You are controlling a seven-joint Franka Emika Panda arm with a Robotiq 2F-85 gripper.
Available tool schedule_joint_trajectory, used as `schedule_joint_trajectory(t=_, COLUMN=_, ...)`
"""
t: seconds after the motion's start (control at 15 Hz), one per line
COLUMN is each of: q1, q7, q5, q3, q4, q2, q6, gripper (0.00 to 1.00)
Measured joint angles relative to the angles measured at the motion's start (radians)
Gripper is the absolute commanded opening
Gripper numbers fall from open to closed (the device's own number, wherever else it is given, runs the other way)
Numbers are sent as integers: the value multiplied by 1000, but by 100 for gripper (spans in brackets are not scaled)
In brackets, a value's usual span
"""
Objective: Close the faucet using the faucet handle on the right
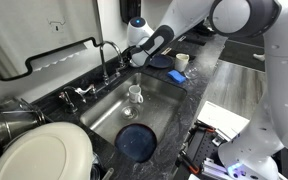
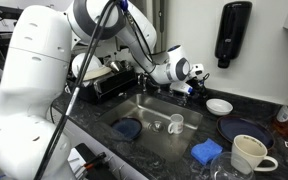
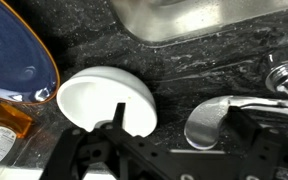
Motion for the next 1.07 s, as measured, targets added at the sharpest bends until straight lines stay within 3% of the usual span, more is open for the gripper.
schedule_joint_trajectory(t=0.13, q1=-49, q7=-61, q5=69, q3=51, q4=1, q2=-7, q6=-8, gripper=100)
schedule_joint_trajectory(t=0.33, q1=-173, q7=-201, q5=212, q3=176, q4=8, q2=-25, q6=-48, gripper=100)
schedule_joint_trajectory(t=0.53, q1=-274, q7=-327, q5=313, q3=255, q4=2, q2=-65, q6=-194, gripper=100)
schedule_joint_trajectory(t=0.8, q1=-361, q7=-473, q5=345, q3=274, q4=-33, q2=-118, q6=-393, gripper=100)
schedule_joint_trajectory(t=1.07, q1=-371, q7=-633, q5=345, q3=295, q4=-155, q2=-174, q6=-396, gripper=100)
